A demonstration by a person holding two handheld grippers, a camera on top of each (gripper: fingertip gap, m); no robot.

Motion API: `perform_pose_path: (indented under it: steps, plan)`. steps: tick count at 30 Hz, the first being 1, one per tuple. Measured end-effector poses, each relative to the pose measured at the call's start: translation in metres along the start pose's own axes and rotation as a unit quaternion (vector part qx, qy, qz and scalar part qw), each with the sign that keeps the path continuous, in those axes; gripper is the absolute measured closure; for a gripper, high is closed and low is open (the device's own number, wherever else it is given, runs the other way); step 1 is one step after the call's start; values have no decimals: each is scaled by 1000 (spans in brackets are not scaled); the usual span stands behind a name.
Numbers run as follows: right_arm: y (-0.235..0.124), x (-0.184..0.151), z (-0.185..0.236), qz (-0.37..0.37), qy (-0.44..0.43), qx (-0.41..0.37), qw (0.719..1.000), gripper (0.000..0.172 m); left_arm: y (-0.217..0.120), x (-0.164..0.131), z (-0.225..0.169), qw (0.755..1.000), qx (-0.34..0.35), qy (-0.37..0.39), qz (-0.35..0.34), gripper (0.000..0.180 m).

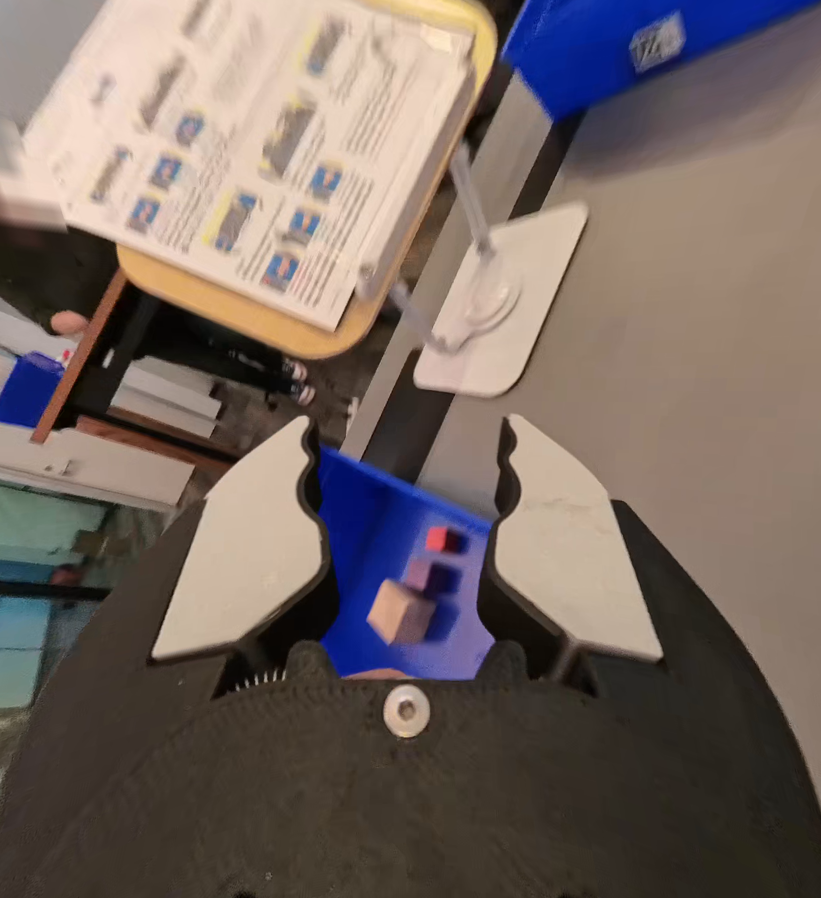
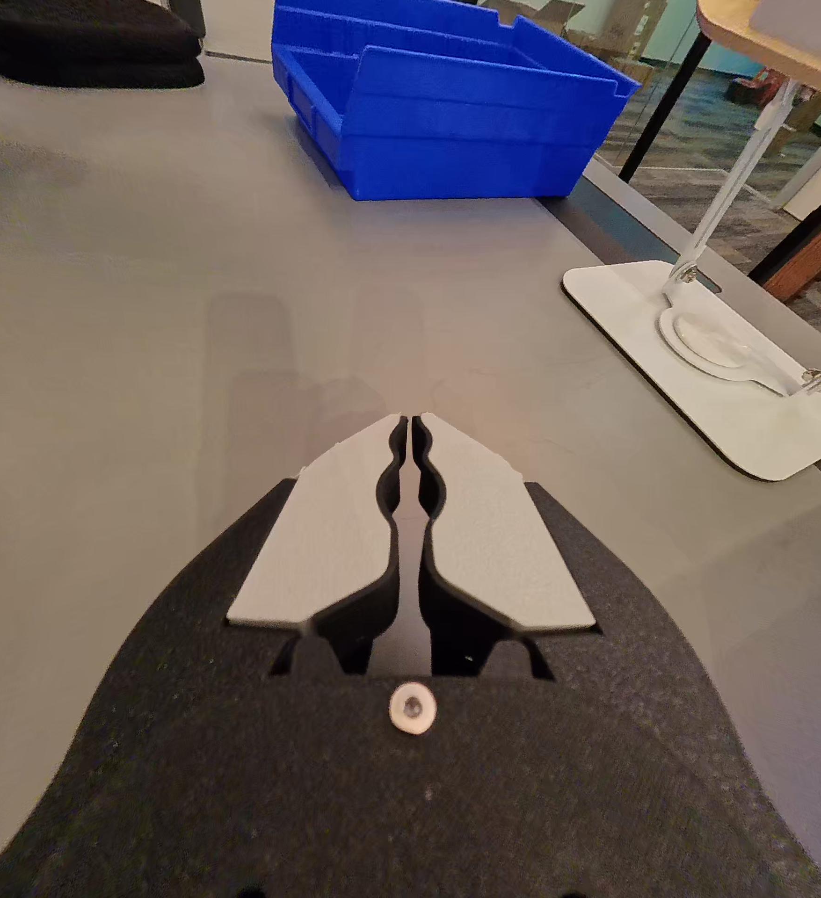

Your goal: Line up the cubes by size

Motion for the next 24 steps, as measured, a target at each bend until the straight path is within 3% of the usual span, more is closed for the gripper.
perform_pose_path:
  steps: [2,5,8,12,24]
  plan:
    - [0,0,1,0,-2,3,1000,170,1,-29,24,998,-1,32,48,106]
    - [-1,0,3,0,-2,13,1000,170,19,-77,39,992,-74,2,102,102]
    - [-1,-1,5,2,-5,20,1000,170,43,-134,38,967,-162,-21,194,92]
    - [-1,-2,8,5,-13,31,999,169,65,-191,38,933,-217,-14,287,93]
    - [-1,-4,14,10,-26,50,998,169,85,-239,29,882,-296,-13,367,118]
Point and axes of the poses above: each gripper's, where its closed fingertips meet, y out along the fingers, x out of its top, z = x × y across the jaws, the point moved 2 cm from there along -y, back along the fingers, and after that the axes turned 10 degrees about -x, right-handed, at the moved point
